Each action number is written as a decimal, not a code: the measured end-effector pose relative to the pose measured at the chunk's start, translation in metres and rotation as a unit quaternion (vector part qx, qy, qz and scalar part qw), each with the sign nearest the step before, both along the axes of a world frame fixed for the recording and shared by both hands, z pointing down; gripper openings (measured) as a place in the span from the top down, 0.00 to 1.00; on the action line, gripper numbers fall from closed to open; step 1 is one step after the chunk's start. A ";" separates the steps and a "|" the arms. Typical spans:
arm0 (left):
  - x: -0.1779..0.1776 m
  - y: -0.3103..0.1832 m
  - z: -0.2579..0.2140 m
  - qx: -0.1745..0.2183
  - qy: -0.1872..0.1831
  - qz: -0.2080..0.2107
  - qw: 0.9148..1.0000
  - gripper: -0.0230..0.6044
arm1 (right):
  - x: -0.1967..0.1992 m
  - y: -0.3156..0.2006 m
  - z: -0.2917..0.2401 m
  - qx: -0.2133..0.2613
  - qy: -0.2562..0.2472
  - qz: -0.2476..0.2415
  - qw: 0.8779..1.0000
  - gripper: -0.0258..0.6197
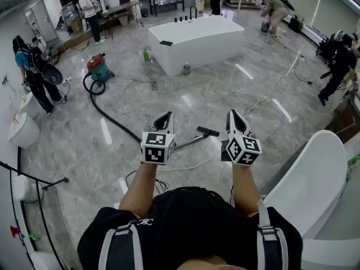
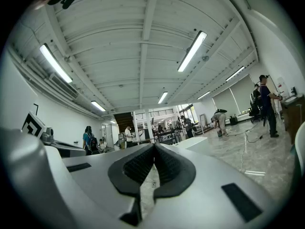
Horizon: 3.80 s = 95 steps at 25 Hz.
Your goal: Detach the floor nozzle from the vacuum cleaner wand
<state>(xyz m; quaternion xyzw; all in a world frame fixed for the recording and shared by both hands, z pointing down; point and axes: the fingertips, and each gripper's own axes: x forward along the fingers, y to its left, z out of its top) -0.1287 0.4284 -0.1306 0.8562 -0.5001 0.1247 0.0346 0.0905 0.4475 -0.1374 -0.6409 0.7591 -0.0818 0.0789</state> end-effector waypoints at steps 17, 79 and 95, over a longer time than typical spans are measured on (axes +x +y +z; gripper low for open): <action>0.047 -0.031 0.017 -0.004 -0.022 -0.001 1.000 0.95 | 0.050 -0.030 0.016 -0.005 -0.015 -0.001 1.000 0.94; 0.131 -0.455 0.724 -0.419 -0.221 0.205 0.856 0.74 | 0.063 -0.537 0.523 -0.340 -0.039 -0.110 0.933 0.94; 0.100 -0.343 1.095 -0.457 -0.395 0.271 0.750 0.68 | 0.100 -0.496 0.786 -0.382 -0.075 -0.088 0.917 0.94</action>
